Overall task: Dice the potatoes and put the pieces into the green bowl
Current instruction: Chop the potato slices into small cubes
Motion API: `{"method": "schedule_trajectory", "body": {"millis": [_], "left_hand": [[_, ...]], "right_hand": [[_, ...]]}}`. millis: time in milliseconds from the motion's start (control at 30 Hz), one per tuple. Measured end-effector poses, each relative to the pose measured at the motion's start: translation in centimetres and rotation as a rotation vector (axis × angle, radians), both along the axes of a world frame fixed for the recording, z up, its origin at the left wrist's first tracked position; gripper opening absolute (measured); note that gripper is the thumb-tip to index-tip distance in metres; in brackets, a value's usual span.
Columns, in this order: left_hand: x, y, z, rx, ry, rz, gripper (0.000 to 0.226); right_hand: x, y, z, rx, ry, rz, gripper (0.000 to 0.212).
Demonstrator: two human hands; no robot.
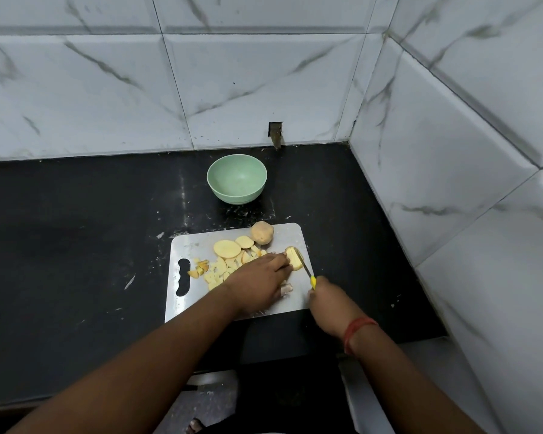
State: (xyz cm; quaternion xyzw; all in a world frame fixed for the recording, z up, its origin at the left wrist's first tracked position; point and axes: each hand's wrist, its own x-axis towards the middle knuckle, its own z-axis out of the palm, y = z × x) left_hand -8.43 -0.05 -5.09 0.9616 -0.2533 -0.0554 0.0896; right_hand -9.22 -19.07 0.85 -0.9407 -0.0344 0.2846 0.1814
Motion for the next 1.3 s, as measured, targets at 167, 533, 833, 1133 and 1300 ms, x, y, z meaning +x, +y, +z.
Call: {"method": "schedule_trajectory", "body": {"millis": [167,533,833,1133,1300], "left_hand": [[0.1,0.0,-0.1,-0.003,-0.029,-0.018,0.068],[0.5,0.7,-1.2,-0.012,-0.083,-0.061,0.068],[0.1,1.0,-1.4,0.089,-0.157,-0.094,0.069],[-0.1,0.4,-1.0,0.223,-0.279,-0.103,0.057],[-0.2,0.2,-0.9,0.221,-0.26,-0.076,0.057]], "right_hand": [[1.5,1.6,-0.1,-0.053,0.004,0.028,0.029],[1.9,2.5,-0.9,-0.074,0.014,0.127,0.032],[1.3,2.7,0.8,-0.217,-0.021,0.384,0.03],[0.8,2.8,0.7,-0.37,-0.025,0.583,0.026],[-0.3,1.8,-0.1,-0.294,0.097,0.425,0.026]]}}
